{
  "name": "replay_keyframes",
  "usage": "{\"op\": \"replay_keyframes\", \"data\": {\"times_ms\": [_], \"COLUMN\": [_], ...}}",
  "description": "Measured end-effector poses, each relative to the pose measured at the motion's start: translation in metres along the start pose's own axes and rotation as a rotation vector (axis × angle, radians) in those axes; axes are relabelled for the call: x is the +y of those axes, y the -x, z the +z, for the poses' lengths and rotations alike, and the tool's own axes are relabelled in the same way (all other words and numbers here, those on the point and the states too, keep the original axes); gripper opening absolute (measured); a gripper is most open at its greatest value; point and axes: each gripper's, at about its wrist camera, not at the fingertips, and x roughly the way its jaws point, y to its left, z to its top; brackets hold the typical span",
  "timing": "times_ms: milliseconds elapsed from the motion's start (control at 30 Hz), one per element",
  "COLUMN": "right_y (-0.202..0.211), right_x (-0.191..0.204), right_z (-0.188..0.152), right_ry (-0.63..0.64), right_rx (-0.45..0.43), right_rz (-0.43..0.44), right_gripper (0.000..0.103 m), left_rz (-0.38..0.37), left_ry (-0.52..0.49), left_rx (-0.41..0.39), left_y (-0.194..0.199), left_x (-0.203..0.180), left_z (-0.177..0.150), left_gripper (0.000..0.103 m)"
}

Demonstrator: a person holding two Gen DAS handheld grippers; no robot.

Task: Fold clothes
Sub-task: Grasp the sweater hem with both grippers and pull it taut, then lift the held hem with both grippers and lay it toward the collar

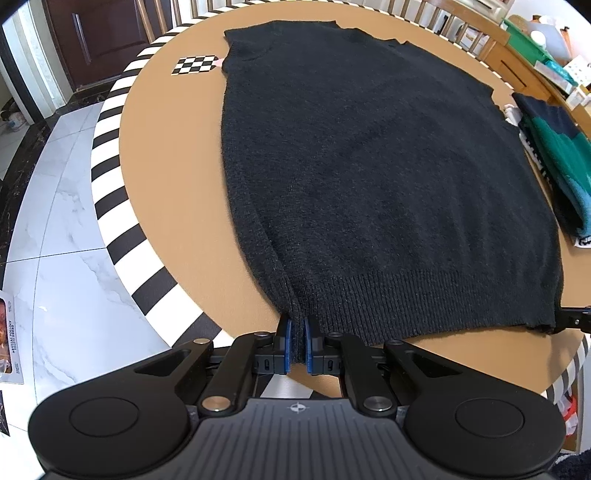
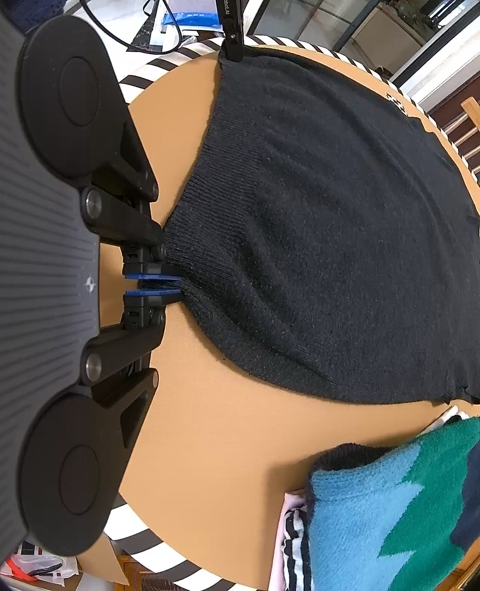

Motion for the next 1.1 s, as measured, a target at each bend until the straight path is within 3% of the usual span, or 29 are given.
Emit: {"op": "replay_keyframes", "data": {"times_ms": [200, 333, 600, 733, 967, 1100], "right_y": [0.002, 0.004, 0.031, 0.044, 0.067, 0.083], "right_x": [0.001, -0.007, -0.020, -0.023, -0.021, -0.030], "right_z": [-0.001, 0.001, 0.008, 0.002, -0.021, -0.012], "right_ry": [-0.004, -0.035, -0.149, -0.193, -0.231, -0.315], "right_rx": [-0.016, -0.010, -0.060, -0.074, -0.036, -0.038], "right_rz": [-0.002, 0.036, 0.101, 0.111, 0.148, 0.213], "right_gripper": [0.004, 0.004, 0.004, 0.003, 0.003, 0.003], "left_rz": [-0.029, -0.095, -0.287, -0.343, -0.361, -0.386], "left_ry": [-0.033, -0.042, 0.091, 0.124, 0.109, 0.156], "left_rx": [-0.011, -0.002, 0.008, -0.002, 0.009, 0.012], "left_y": [0.000, -0.001, 0.005, 0.017, 0.046, 0.058], "left_x": [0.003, 0.014, 0.059, 0.070, 0.079, 0.085], "left_z": [-0.002, 0.001, 0.010, 0.010, 0.006, 0.015], "left_gripper": [0.007, 0.005, 0.005, 0.005, 0.005, 0.005]}}
